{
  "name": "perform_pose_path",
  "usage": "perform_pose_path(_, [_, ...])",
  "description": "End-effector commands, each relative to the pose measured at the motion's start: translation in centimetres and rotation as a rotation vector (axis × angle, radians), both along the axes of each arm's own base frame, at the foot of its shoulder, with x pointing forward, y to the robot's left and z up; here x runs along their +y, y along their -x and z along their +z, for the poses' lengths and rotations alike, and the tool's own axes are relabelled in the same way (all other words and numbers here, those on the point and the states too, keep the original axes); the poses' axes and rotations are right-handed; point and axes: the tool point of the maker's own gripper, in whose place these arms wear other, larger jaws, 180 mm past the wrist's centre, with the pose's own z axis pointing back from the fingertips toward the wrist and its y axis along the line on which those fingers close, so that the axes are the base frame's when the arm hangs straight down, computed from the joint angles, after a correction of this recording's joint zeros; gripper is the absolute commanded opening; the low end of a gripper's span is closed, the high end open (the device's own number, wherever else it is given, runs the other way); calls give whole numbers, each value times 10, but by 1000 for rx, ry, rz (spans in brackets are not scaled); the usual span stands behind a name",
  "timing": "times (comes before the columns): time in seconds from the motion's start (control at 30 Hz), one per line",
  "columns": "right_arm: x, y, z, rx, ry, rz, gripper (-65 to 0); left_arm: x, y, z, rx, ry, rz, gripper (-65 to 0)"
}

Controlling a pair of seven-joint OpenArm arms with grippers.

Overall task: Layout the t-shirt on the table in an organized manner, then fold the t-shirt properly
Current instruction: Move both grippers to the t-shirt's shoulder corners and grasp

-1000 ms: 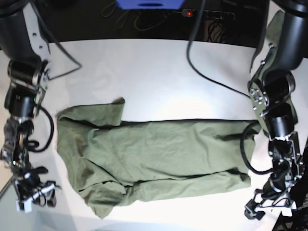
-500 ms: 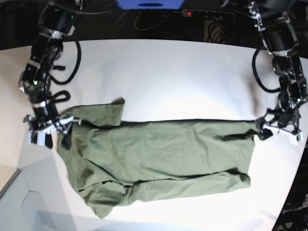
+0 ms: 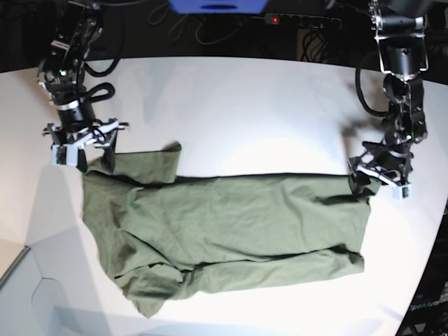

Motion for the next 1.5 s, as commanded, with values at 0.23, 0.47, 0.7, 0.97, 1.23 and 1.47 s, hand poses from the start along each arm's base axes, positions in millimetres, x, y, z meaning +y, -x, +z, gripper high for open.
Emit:
perform_pose_path(0.23, [-4,7,4,-20,11,1,-286,14,13,-11,49,-14,19,-146])
perform_pose_path(0.47, [-4,7,4,-17,11,1,-287,11,18,-21,90,-61,-17,-148])
perform_pose_path(0.7, [1,9,1,-8,2,9,-287,-3,16,-27,98,-70,-46,-252])
perform_pose_path(0.97, [64,13,-25,57,-76,151,-285,-7,12,-23,86,-58,-56,-628])
perform_pose_path(1.23, [89,-16,-57,114,-142,198,-285,-3,13,-21,84,-61,-54,-648])
perform_pose_path(1.47, [92,-28,-62,122,-157,201,-210,-3,13,-22,86,-64,-55,-648])
